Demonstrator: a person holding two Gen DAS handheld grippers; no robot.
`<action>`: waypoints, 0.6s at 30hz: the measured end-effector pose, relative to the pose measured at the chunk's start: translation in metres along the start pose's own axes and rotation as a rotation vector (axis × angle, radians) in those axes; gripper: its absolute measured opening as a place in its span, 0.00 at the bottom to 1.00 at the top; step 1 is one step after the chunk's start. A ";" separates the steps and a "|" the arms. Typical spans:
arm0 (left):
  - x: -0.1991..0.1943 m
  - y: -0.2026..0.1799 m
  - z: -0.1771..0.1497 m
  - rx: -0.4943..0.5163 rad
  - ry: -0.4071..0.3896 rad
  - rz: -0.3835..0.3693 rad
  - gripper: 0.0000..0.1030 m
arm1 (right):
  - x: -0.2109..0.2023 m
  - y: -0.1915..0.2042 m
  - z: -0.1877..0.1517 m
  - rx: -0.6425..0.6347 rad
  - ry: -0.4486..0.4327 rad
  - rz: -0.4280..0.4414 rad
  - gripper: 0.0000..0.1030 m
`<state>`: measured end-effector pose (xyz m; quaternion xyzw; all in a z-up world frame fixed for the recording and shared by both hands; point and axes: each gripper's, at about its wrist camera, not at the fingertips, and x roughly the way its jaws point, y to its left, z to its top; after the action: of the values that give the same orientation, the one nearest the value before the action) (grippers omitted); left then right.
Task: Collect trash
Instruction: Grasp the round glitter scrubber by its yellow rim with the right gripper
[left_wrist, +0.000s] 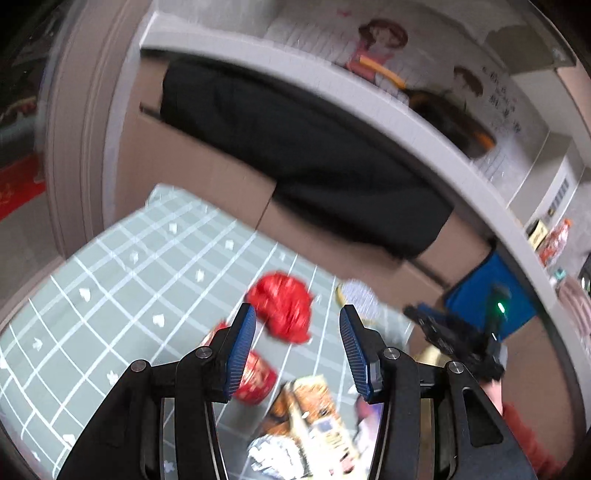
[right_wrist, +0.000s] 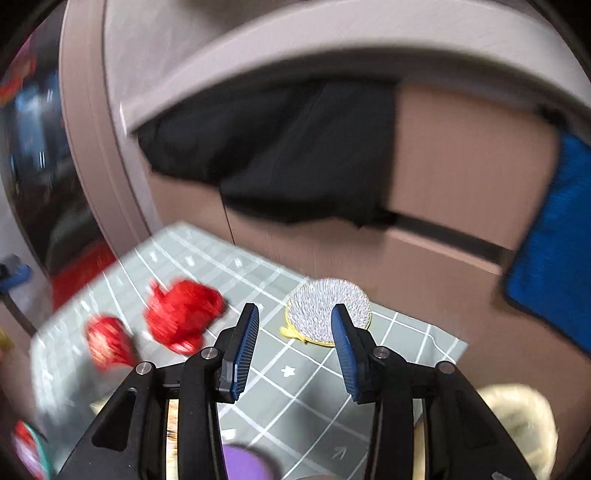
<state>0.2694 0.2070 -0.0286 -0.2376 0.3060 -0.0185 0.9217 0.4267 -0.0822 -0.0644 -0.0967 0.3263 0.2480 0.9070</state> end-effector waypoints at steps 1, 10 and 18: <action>0.006 0.004 -0.007 0.003 0.010 0.004 0.47 | 0.017 0.003 -0.003 -0.038 0.031 -0.011 0.38; 0.048 0.004 -0.040 0.037 0.116 0.001 0.47 | 0.085 0.016 -0.021 -0.291 0.140 -0.070 0.38; 0.060 0.008 -0.039 0.027 0.123 0.007 0.47 | 0.122 0.016 -0.021 -0.404 0.152 -0.095 0.38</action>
<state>0.2944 0.1869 -0.0930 -0.2225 0.3625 -0.0337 0.9044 0.4874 -0.0282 -0.1586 -0.3102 0.3323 0.2575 0.8527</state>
